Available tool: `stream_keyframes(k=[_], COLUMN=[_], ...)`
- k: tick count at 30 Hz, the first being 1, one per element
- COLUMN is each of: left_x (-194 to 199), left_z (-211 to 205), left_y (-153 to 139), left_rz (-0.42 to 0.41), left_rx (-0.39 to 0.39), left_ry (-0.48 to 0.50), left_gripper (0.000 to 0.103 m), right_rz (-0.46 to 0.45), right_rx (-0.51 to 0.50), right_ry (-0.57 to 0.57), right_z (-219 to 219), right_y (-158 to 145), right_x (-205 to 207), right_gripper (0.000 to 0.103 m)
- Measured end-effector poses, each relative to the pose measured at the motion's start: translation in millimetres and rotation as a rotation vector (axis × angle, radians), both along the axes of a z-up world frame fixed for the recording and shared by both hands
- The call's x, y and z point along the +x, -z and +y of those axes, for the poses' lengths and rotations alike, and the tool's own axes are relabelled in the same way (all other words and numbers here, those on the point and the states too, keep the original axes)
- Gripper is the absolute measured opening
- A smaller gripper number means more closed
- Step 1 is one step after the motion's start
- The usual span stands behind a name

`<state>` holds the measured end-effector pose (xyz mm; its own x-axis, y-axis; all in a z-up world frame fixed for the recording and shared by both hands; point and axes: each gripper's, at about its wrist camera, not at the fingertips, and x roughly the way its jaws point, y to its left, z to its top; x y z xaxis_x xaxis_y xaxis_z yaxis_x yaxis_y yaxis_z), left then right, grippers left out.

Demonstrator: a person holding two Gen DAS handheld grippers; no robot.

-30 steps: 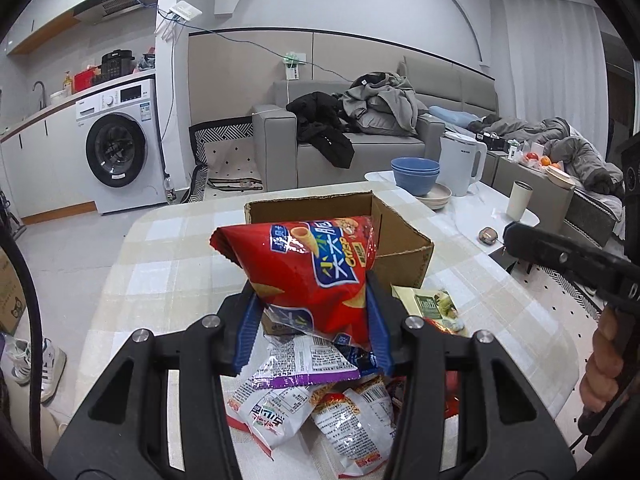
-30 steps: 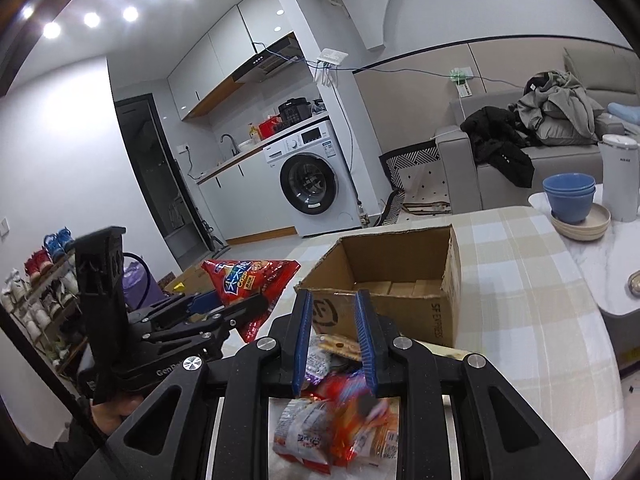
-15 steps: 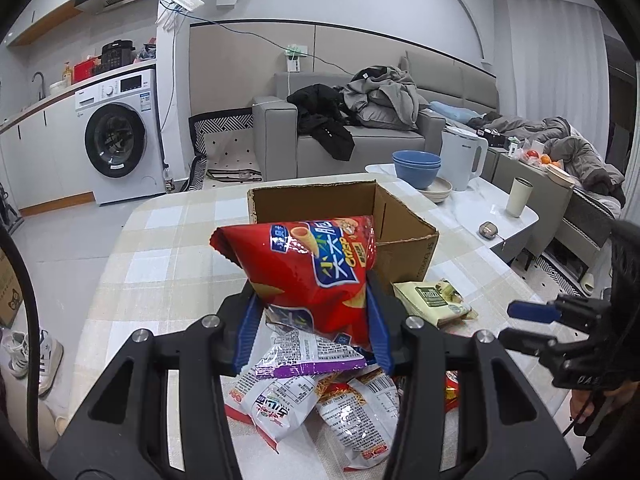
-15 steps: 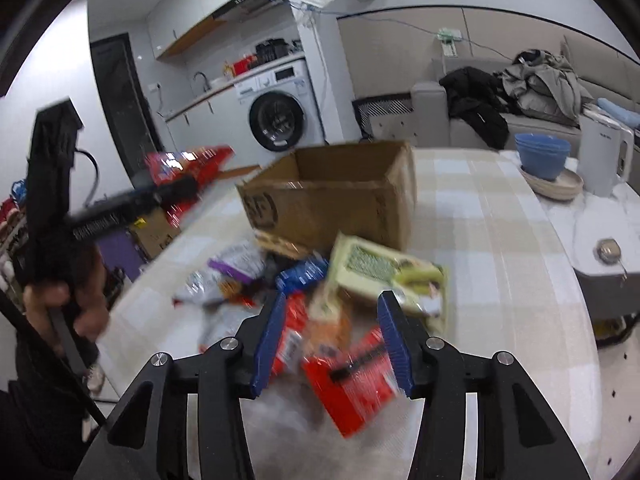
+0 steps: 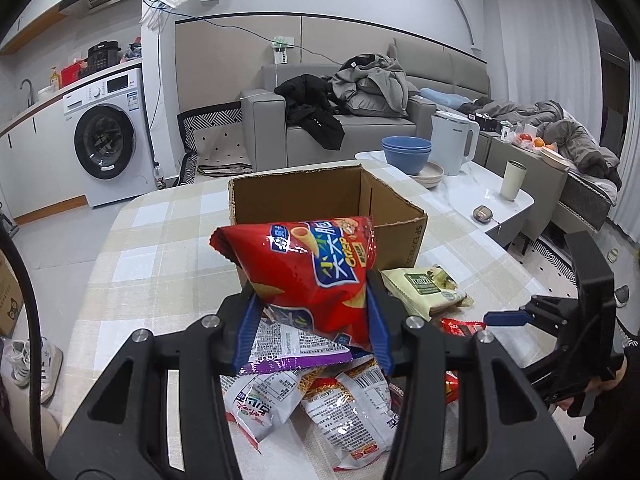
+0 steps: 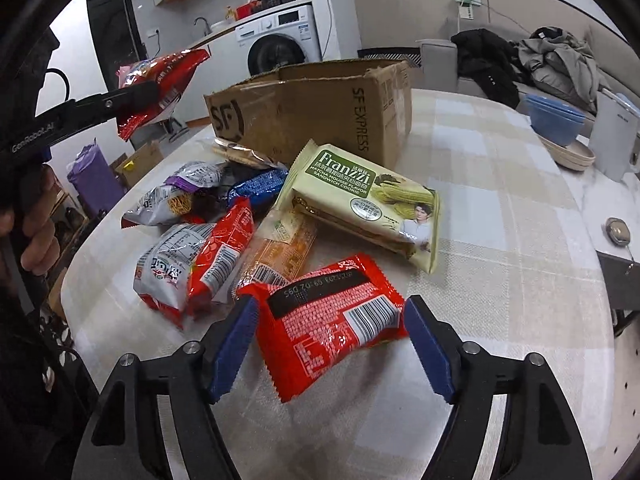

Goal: Organize snacks

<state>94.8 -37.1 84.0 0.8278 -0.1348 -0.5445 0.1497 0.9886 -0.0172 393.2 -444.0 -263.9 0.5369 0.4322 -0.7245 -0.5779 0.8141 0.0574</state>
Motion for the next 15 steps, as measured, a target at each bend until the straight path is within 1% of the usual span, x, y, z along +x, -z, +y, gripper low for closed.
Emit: stream_keyframes(k=[8,9,11,13,14,15], left_x=[5.5,6.1,6.9,6.9,6.8,6.6], left_z=[0.0,-0.9,-2.4,-2.4,-2.7,-3.2], left_y=[5.1,6.5,7.1,7.1,7.3,7.6], left_rz=[0.013,0.014,0.015,0.016,0.016,0.016], left_rx=[-0.008,-0.008,-0.008,-0.01,-0.011,-0.01], left_ry=[0.001,0.003,0.002,0.003,0.003,0.004], left_gripper=[0.044,0.044,0.044,0.044,0.044,0.044], right_rz=[0.038,0.045,0.046,0.049,0.04,0.025], right_rx=[-0.051,-0.051,-0.049,-0.041,-0.043,-0.046], right_ry=[-0.095,-0.1,-0.111,-0.131,-0.136,-0.142], right_z=[8.0,8.0,8.0,8.0,7.7,7.6], right_y=[6.6,8.0,8.6,8.9,8.6,7.8], right_x=[10.2,11.9,12.1,10.4,8.3,5.5], right_gripper=[0.08,0.079,0.073,0.059,0.056,0.052])
